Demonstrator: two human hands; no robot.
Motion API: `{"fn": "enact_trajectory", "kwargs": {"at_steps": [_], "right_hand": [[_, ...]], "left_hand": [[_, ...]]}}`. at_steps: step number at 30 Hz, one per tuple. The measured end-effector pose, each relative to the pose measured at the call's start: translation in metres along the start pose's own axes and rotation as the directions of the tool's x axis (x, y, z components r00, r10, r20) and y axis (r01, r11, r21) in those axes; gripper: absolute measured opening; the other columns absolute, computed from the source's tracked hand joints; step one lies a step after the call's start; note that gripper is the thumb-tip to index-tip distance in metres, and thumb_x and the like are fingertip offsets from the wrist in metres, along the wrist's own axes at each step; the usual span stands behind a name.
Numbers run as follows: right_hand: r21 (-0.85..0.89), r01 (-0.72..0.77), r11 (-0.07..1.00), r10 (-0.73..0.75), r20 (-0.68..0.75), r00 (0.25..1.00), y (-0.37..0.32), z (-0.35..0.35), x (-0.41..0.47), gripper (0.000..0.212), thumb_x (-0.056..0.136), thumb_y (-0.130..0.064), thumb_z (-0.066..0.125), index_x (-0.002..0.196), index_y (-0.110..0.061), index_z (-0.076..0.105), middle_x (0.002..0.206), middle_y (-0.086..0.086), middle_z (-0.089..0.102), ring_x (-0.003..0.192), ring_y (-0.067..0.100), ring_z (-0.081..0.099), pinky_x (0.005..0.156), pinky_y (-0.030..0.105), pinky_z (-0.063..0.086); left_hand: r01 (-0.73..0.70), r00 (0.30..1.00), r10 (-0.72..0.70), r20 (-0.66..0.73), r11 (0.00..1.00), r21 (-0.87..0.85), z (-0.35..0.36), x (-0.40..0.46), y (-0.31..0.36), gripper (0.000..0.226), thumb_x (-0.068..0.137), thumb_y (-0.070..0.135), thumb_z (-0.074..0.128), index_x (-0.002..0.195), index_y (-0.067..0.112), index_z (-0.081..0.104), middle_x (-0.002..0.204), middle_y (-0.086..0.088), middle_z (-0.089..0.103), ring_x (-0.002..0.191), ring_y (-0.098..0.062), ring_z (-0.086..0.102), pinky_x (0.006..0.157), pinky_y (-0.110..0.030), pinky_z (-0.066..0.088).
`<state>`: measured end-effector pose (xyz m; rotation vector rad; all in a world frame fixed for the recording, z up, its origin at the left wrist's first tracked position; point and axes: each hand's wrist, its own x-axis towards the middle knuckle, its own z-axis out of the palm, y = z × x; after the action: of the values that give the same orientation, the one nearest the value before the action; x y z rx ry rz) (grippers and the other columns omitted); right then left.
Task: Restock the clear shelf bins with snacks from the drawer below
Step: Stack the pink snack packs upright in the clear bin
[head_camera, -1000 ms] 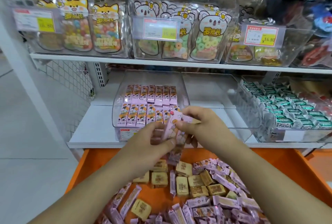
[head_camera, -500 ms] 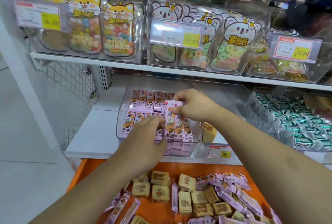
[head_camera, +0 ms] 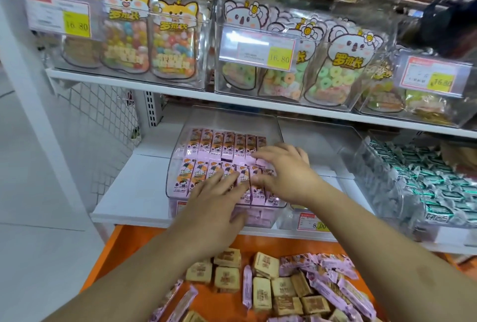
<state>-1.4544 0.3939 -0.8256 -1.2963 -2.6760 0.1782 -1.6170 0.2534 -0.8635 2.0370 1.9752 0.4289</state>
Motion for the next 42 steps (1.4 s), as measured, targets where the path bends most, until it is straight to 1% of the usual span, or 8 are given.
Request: {"fn": "enact_trajectory", "kwargs": {"at_steps": [4, 8, 12, 17, 34, 37, 39, 42], "right_hand": [[-0.009, 0.063, 0.998, -0.064, -0.078, 0.995, 0.01, 0.011, -0.033, 0.053, 0.098, -0.056, 0.059, 0.147, -0.037, 0.054, 0.158, -0.014, 0.044, 0.155, 0.016, 0.016, 0.127, 0.047, 0.011], [-0.175, 0.139, 0.975, -0.164, -0.133, 0.978, 0.017, 0.023, -0.069, 0.043, 0.098, -0.051, 0.044, 0.13, -0.031, 0.066, 0.144, -0.009, 0.055, 0.154, 0.024, 0.025, 0.125, 0.049, 0.018], [-0.275, 0.125, 0.953, -0.152, -0.08, 0.985, 0.011, 0.023, -0.082, 0.057, 0.097, -0.055, 0.029, 0.135, -0.03, 0.064, 0.144, -0.01, 0.056, 0.158, 0.026, 0.017, 0.129, 0.053, 0.005], [-0.274, 0.136, 0.952, -0.155, -0.049, 0.987, 0.004, 0.021, -0.082, 0.058, 0.098, -0.056, 0.034, 0.142, -0.03, 0.061, 0.144, -0.015, 0.061, 0.16, 0.031, 0.011, 0.127, 0.053, -0.006], [-0.152, 0.121, 0.981, -0.126, -0.026, 0.992, 0.006, 0.013, -0.089, 0.053, 0.103, -0.058, 0.043, 0.154, -0.042, 0.042, 0.169, -0.017, 0.026, 0.161, 0.021, -0.009, 0.129, 0.053, -0.007], [-0.043, 0.113, 0.993, -0.116, -0.068, 0.991, 0.01, 0.012, -0.099, 0.053, 0.101, -0.059, 0.045, 0.151, -0.044, 0.046, 0.167, -0.018, 0.028, 0.161, 0.021, 0.0, 0.129, 0.052, 0.005], [0.052, 0.138, 0.989, -0.129, -0.139, 0.982, 0.014, 0.009, -0.109, 0.05, 0.097, -0.056, 0.048, 0.144, -0.04, 0.056, 0.16, -0.018, 0.041, 0.156, 0.019, 0.019, 0.126, 0.048, 0.021], [0.207, 0.195, 0.959, -0.145, -0.235, 0.961, 0.024, 0.008, -0.127, 0.032, 0.097, -0.039, 0.06, 0.126, -0.029, 0.069, 0.131, -0.015, 0.063, 0.129, 0.011, 0.051, 0.109, 0.033, 0.043]], "left_hand": [[-0.048, 0.999, 0.048, -0.004, 0.999, 0.025, 0.001, 0.006, 0.0, 0.062, 0.106, 0.059, 0.034, 0.162, 0.048, 0.008, 0.171, 0.02, -0.01, 0.156, -0.008, -0.019, 0.124, -0.041, -0.011], [-0.066, 0.997, 0.061, 0.056, 0.994, 0.083, 0.006, 0.006, 0.002, 0.061, 0.105, 0.065, 0.026, 0.161, 0.051, 0.006, 0.169, 0.022, -0.013, 0.155, -0.011, -0.022, 0.118, -0.04, -0.02], [-0.043, 0.997, 0.035, 0.075, 0.994, 0.105, 0.005, 0.004, 0.005, 0.061, 0.105, 0.064, 0.027, 0.162, 0.049, 0.009, 0.17, 0.023, -0.007, 0.157, -0.013, -0.019, 0.118, -0.04, -0.02], [-0.041, 0.997, 0.033, 0.074, 0.993, 0.11, 0.0, 0.006, 0.004, 0.061, 0.105, 0.062, 0.032, 0.162, 0.045, 0.018, 0.171, 0.021, 0.003, 0.158, -0.011, -0.009, 0.124, -0.041, -0.01], [-0.046, 0.997, 0.039, 0.063, 0.994, 0.098, 0.005, -0.001, -0.002, 0.063, 0.104, 0.065, 0.031, 0.161, 0.051, 0.008, 0.17, 0.024, -0.005, 0.157, -0.011, -0.016, 0.124, -0.042, -0.01], [-0.06, 0.998, 0.057, 0.034, 0.994, 0.09, 0.004, -0.009, 0.004, 0.064, 0.104, 0.065, 0.029, 0.162, 0.05, 0.008, 0.17, 0.025, -0.003, 0.157, -0.009, -0.014, 0.124, -0.04, -0.009], [-0.088, 0.996, 0.088, -0.001, 0.994, 0.067, 0.003, -0.017, 0.012, 0.062, 0.105, 0.064, 0.029, 0.162, 0.049, 0.011, 0.169, 0.027, 0.001, 0.156, -0.008, -0.01, 0.125, -0.038, -0.005], [-0.156, 0.986, 0.154, -0.066, 0.988, -0.022, 0.005, -0.032, 0.027, 0.057, 0.106, 0.06, 0.034, 0.16, 0.047, 0.023, 0.165, 0.029, 0.018, 0.154, -0.002, 0.008, 0.125, -0.032, 0.008]]}}
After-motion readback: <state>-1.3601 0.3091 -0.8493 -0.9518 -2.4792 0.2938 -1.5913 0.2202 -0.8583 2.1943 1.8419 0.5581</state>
